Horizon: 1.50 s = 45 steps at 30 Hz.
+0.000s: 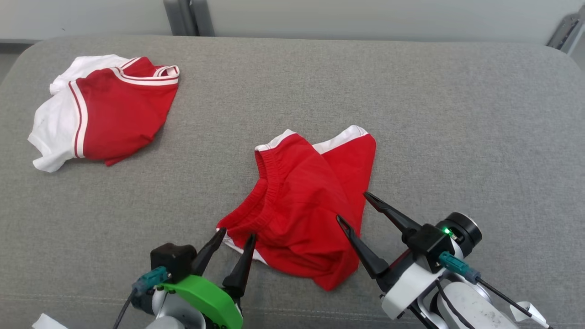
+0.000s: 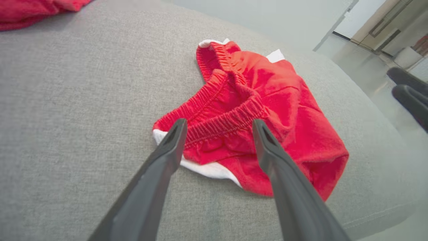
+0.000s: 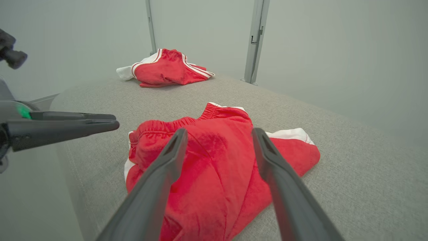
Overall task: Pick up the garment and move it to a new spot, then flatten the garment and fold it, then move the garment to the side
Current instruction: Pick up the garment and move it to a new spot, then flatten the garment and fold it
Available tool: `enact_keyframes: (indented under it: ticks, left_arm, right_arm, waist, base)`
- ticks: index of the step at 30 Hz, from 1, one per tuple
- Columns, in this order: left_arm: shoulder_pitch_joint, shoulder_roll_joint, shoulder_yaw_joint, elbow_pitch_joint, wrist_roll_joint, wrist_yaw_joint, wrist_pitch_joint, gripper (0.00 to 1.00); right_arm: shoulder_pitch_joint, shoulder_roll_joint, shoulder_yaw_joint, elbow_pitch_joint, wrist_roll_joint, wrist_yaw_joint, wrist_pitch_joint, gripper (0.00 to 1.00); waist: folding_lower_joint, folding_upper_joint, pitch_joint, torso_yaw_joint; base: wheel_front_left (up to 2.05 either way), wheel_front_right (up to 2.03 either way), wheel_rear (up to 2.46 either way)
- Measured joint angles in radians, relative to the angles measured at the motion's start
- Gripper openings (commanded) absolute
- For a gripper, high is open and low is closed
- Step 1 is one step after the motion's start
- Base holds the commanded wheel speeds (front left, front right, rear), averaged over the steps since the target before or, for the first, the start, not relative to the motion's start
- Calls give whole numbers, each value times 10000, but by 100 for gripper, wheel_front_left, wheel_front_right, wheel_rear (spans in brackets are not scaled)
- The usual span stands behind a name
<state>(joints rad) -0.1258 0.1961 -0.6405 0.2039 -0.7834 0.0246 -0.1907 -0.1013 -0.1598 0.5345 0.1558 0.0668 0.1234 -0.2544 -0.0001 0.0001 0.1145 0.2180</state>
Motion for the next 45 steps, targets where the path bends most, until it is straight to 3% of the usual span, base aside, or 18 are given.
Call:
enact_keyframes:
  ticks: [9, 17, 24, 45]
  left_arm:
    - [-1075, 1204, -1081, 146, 2011, -763, -98, 100]
    - [-1062, 1622, -1030, 731, 1925, -874, -33, 100]
    - [-1060, 1632, -1053, 1143, 1779, -1020, 213, 100]
    - [-1254, 2019, -953, 1787, 1595, -1233, 541, 100]
  right_arm:
    - [-16, -121, -132, 71, 130, 0, 0, 100]
    - [-148, -121, -324, 132, 360, 0, 0, 100]
    - [-147, -119, -535, 161, 491, -4, -2, 100]
    - [-146, -48, -652, 228, 598, -4, -2, 100]
  waist:
    - [0, 0, 373, -498]
    - [0, 0, 619, -1074]
    - [0, 0, 835, -1399]
    - [0, 0, 898, -1452]
  base:
    - [0, 0, 0]
    - [0, 0, 0]
    - [0, 0, 0]
    - [0, 0, 0]
